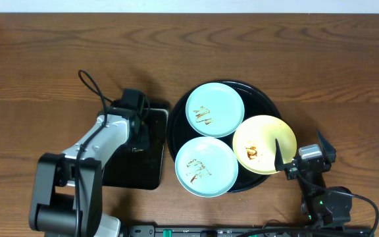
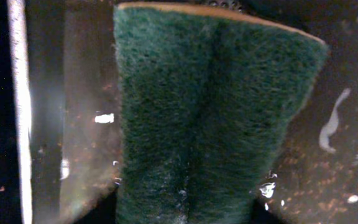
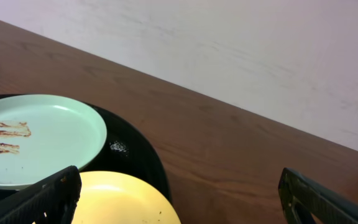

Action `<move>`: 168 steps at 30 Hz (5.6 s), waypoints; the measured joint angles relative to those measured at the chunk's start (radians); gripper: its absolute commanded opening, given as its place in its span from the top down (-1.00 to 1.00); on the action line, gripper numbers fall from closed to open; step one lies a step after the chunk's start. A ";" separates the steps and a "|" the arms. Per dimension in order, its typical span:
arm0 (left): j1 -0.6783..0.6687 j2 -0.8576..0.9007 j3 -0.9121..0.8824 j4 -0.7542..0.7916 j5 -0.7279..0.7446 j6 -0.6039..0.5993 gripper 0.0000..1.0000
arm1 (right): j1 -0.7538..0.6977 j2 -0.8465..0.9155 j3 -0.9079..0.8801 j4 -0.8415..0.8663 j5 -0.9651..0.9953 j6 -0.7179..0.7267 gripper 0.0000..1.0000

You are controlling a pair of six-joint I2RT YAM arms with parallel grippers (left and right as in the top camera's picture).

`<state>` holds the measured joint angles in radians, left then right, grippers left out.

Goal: Clean dirty plates on tray and stack at the side
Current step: 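Lower the left gripper and grasp the green-yellow sponge, then grasp the yellow plate's rim with the right gripper and tilt it up, then carry the sponge with the left gripper to the yellow plate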

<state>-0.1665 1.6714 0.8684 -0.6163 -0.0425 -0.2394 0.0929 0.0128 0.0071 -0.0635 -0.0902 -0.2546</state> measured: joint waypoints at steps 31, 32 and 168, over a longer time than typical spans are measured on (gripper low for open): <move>0.005 0.003 0.072 0.019 -0.016 0.037 -0.67 | 0.000 0.000 0.000 0.000 0.000 0.000 -0.98; 0.005 0.003 0.074 0.021 -0.016 0.037 -0.59 | 0.000 0.000 0.000 0.000 0.000 0.000 -0.99; 0.005 0.003 0.075 0.090 -0.017 0.034 0.85 | -0.168 1.290 0.583 -0.541 -0.119 0.877 0.98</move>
<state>-0.1619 1.6745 0.9436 -0.5262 -0.0593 -0.2058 -0.0753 1.3025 0.5900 -0.6048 -0.2096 0.6228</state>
